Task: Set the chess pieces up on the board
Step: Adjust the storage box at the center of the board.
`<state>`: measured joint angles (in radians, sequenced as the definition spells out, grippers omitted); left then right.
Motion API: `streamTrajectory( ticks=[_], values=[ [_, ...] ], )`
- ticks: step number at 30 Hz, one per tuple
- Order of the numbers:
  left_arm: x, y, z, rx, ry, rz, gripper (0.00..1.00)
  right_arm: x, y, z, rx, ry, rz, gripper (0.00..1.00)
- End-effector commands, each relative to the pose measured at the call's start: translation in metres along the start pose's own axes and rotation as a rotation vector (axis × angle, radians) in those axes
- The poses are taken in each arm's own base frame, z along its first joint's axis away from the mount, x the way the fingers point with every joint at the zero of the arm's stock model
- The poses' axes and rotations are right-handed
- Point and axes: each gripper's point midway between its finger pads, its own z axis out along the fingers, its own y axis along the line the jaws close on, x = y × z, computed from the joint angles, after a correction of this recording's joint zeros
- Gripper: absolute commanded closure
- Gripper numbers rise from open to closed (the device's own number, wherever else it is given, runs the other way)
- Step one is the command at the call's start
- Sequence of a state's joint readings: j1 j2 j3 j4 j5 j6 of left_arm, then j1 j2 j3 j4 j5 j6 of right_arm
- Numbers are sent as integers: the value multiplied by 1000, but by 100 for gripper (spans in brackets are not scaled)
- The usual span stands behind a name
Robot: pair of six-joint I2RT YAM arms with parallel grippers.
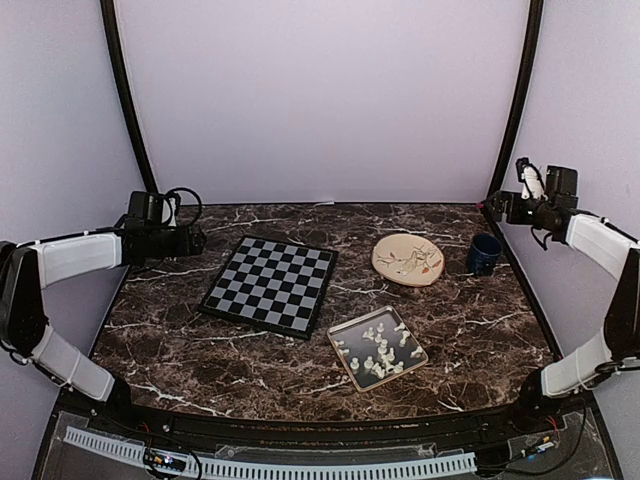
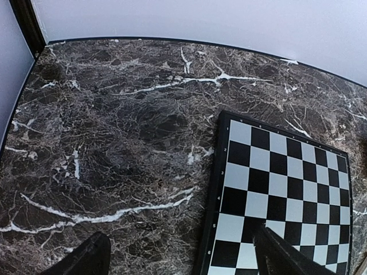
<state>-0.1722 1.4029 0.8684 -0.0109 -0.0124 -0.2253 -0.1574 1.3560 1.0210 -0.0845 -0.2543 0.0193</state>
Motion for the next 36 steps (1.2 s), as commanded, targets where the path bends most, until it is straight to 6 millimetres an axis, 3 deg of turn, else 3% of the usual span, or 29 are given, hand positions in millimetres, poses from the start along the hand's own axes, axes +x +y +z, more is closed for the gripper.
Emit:
streamTrajectory(
  ticks=[1, 8, 16, 21, 29, 36],
  values=[
    [7, 2, 12, -17, 93, -55, 11, 23, 47, 6, -286, 49, -137, 0],
    [20, -18, 37, 81, 218, -104, 21, 51, 119, 40, -442, 248, -320, 25],
    [37, -31, 59, 145, 305, -181, 19, 129, 205, 77, -564, 460, -524, 49],
    [40, -35, 67, 159, 336, -200, 19, 175, 246, 100, -617, 596, -576, 64],
    [62, -34, 66, 167, 381, -212, 20, 208, 290, 98, -652, 632, -711, 67],
    [75, -32, 63, 169, 397, -218, 21, 216, 303, 91, -619, 625, -774, 67]
  ],
)
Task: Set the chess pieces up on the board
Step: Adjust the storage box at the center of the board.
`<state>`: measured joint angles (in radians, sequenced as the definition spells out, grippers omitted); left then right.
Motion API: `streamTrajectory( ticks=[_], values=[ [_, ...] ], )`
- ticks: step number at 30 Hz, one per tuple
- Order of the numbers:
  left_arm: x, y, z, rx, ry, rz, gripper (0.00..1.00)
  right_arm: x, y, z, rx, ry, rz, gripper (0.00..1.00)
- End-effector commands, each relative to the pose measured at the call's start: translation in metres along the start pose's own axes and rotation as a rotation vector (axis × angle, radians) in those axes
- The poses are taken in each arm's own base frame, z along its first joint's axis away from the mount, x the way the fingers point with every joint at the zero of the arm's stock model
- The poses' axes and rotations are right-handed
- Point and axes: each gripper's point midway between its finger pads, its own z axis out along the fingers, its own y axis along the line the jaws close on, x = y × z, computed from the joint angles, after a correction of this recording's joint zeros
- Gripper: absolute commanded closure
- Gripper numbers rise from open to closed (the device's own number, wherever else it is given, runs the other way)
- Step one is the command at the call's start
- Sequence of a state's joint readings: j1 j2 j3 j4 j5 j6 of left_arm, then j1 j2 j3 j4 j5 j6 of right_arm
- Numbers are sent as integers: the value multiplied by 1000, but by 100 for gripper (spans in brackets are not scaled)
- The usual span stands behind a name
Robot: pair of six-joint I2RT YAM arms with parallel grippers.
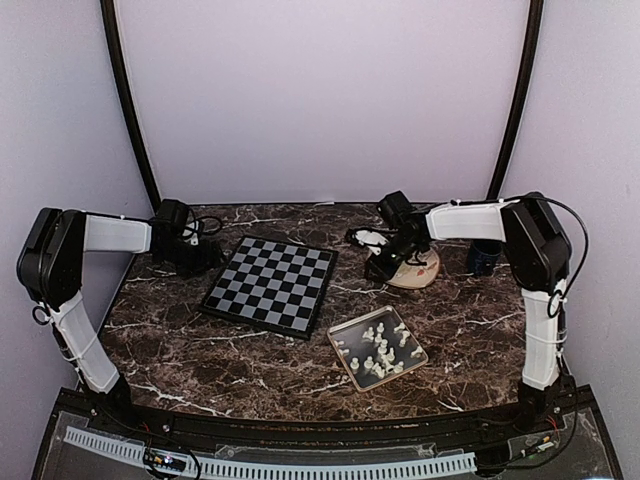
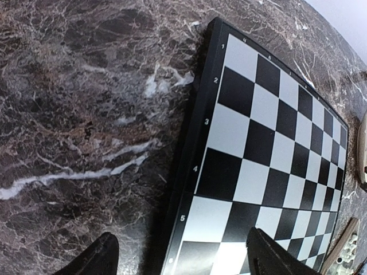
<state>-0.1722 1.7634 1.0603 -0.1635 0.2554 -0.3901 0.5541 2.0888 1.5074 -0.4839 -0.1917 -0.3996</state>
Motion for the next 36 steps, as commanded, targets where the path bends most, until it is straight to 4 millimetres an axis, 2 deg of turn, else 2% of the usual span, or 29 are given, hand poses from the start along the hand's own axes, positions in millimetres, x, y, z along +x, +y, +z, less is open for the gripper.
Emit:
streamTrajectory(
  ticks=[1, 7, 12, 15, 19, 23, 28, 32, 36],
  values=[
    [8, 0, -4, 17, 11, -15, 21, -3, 18, 1, 1, 20, -44, 67],
    [6, -2, -7, 23, 0, -15, 21, -16, 29, -4, 41, 4, -86, 64],
    [8, -2, -6, 28, 2, -18, 21, -33, 39, -19, 59, -29, -123, 64],
    [8, -2, -4, 31, 7, -20, 22, -36, 45, -21, 53, -36, -126, 66],
    [10, -3, -3, 33, 13, -18, 22, -35, 52, -16, 20, -29, -128, 78],
    [9, -5, -4, 39, 14, -18, 22, -22, 57, 6, -33, 27, -102, 91],
    [9, -5, -8, 38, 12, -16, 22, -13, 42, 22, 0, 75, -55, 96],
    [11, -5, -10, 33, 14, -9, 22, -4, 16, 23, 51, 91, 3, 97],
    [13, -5, -8, 39, 18, -14, 22, 14, -15, 21, 124, 116, 54, 98]
  ],
)
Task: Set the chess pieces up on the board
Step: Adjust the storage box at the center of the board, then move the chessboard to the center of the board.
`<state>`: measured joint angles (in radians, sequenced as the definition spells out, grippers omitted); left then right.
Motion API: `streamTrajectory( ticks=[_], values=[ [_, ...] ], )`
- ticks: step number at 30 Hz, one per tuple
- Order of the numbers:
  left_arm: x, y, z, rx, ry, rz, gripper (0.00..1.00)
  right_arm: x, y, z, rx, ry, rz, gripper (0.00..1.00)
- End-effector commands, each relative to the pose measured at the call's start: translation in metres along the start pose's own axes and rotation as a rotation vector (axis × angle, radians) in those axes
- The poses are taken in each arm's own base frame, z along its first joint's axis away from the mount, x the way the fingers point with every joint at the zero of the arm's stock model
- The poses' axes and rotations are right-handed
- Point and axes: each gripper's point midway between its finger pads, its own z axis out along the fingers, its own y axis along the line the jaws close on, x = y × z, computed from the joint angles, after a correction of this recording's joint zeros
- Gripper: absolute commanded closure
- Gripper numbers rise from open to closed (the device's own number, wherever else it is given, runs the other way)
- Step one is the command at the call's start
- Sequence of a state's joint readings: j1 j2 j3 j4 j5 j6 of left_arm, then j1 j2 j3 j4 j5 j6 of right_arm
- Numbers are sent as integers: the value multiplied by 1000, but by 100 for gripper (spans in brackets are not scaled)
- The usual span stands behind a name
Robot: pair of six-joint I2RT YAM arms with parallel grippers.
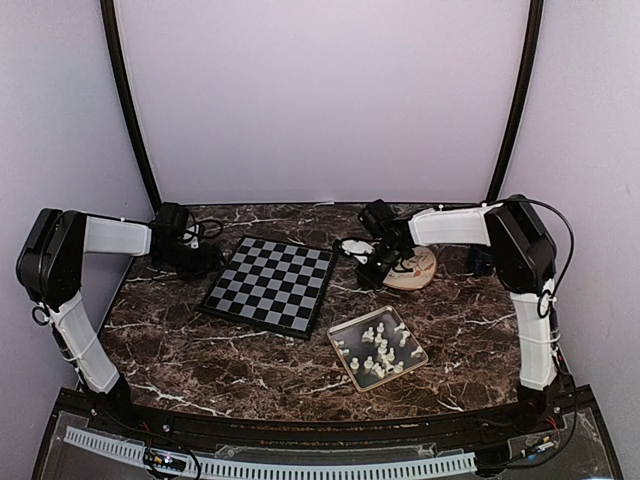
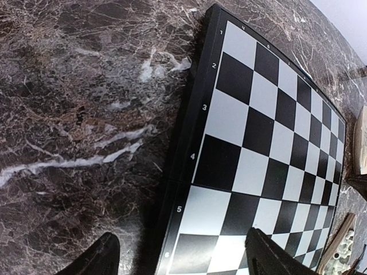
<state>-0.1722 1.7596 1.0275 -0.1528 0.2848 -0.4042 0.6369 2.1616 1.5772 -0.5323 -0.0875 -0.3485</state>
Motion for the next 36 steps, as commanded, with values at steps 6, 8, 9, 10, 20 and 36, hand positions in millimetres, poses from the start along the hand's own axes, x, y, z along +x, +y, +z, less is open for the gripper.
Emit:
streamTrajectory(
  ticks=[6, 8, 9, 10, 20, 36],
  values=[
    [2, -7, -9, 30, -8, 2, 22, 35, -70, -2, 151, 53, 143, 98],
    [2, -8, -9, 29, -5, 1, 22, 32, -75, -3, 153, 44, 147, 98],
    [3, -7, -9, 29, -3, 1, 22, 29, -75, -4, 146, 35, 137, 98],
    [4, -8, -9, 28, 1, 1, 22, 23, -75, -5, 139, 22, 133, 97],
    [28, -8, -39, 8, 43, -12, 22, -62, -75, -1, -38, -151, 209, 68],
    [47, -5, -20, 35, 139, -43, 19, -92, -37, 36, -271, -210, 261, 22]
  ],
)
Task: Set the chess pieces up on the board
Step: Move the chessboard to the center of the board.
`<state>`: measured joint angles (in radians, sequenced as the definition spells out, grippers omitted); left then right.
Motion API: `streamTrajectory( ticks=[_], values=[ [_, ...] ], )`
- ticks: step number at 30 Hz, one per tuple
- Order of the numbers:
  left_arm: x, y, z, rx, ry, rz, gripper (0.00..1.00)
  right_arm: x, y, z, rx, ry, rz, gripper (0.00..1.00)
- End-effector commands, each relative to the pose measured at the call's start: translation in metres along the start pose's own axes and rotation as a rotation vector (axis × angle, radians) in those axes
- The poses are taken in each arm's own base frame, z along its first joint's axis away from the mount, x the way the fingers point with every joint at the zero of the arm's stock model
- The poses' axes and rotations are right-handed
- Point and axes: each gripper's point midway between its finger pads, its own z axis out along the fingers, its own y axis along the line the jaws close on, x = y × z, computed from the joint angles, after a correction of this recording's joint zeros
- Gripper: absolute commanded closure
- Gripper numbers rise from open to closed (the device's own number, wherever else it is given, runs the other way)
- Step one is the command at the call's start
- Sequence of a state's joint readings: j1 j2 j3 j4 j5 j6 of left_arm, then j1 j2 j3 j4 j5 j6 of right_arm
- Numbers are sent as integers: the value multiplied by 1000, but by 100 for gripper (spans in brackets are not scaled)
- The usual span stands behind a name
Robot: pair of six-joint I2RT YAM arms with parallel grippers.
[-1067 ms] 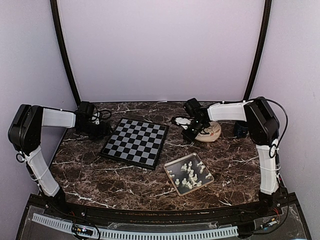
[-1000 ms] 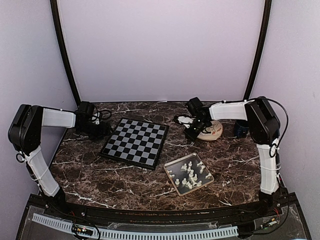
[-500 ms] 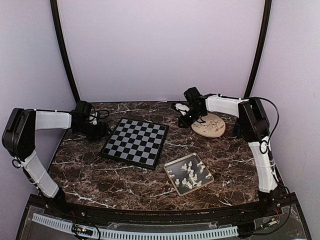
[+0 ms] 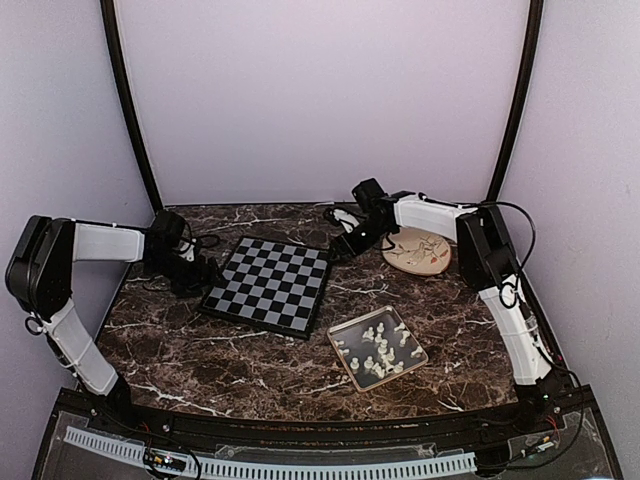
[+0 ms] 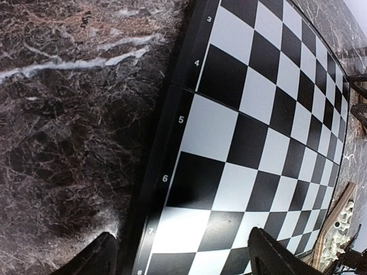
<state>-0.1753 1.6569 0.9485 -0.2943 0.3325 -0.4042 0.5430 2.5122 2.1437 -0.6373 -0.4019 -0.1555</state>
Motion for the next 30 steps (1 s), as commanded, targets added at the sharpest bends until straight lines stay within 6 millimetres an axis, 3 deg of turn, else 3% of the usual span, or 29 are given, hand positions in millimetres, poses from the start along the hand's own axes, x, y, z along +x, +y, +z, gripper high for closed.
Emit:
streamTrajectory(
  ticks=[1, 10, 19, 30],
  values=[
    [2, -8, 3, 39, 16, -10, 19, -2, 5, 12, -53, -8, 28, 17],
    [16, -5, 17, 65, 66, -29, 19, 11, 18, 30, -152, 17, 51, 16],
    [46, 0, 19, 66, 141, -42, 22, 28, 43, 41, -230, 64, 21, 19],
    [101, 7, -5, 37, 199, -105, 23, 46, 73, 45, -266, 123, -25, 22]
  ],
)
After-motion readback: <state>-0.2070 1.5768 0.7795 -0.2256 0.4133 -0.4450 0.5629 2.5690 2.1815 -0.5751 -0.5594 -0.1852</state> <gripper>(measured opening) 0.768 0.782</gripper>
